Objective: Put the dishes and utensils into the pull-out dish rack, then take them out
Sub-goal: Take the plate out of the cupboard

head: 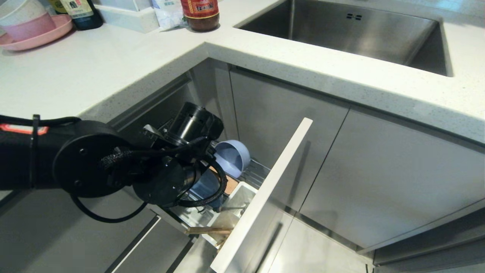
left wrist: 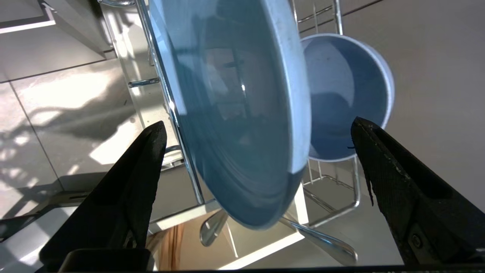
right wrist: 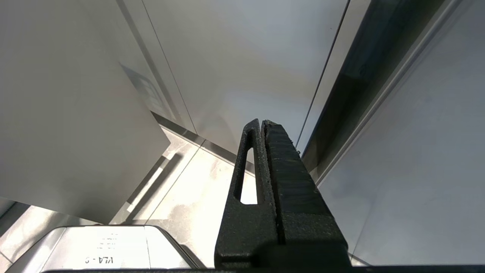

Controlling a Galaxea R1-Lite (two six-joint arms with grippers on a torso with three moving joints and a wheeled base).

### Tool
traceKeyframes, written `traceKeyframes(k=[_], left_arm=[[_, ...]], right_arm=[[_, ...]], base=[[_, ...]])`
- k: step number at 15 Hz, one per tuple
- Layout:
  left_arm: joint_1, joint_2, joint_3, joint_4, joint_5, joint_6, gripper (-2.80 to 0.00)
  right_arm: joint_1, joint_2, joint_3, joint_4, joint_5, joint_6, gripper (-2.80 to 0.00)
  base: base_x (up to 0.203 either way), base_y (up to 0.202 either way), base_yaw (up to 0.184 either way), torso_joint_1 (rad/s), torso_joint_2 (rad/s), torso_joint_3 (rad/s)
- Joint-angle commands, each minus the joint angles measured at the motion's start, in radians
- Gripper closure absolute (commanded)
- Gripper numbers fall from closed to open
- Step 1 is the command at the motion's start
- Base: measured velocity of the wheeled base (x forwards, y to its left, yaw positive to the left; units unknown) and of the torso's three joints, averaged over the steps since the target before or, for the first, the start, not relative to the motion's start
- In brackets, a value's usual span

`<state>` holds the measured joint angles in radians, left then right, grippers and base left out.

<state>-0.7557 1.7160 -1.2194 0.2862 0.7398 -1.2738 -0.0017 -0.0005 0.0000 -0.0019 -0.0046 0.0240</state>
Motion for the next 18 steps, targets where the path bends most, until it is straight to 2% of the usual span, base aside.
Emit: traceKeyframes(k=[1, 2, 16, 18], left_arm=[[0.0, 0.007, 0.0, 0.002, 0.004, -0.007, -2.8], [-0.001, 0.007, 0.0, 0.002, 0.004, -0.007, 0.0], [-0.033, 0.004, -0.021, 0.001, 0.015, -0.002, 0.0], [-0.061, -0.015, -0.027, 0.0, 0.021, 0.0, 0.0]], right_arm=[[0.0, -0.003, 0.002, -0.001, 0.0, 0.001, 0.0], [0.0, -0.003, 0.002, -0.001, 0.0, 0.001, 0.0], [0.0, -0.003, 0.002, -0.001, 0.0, 0.001, 0.0], [0.0, -0.003, 0.002, -0.001, 0.0, 0.001, 0.0]], base=[[0.0, 0.0, 0.0, 0.0, 0.0, 0.0], [0.0, 0.0, 0.0, 0.0, 0.0, 0.0], [0.0, 0.0, 0.0, 0.0, 0.0, 0.0], [0.0, 0.0, 0.0, 0.0, 0.0, 0.0]])
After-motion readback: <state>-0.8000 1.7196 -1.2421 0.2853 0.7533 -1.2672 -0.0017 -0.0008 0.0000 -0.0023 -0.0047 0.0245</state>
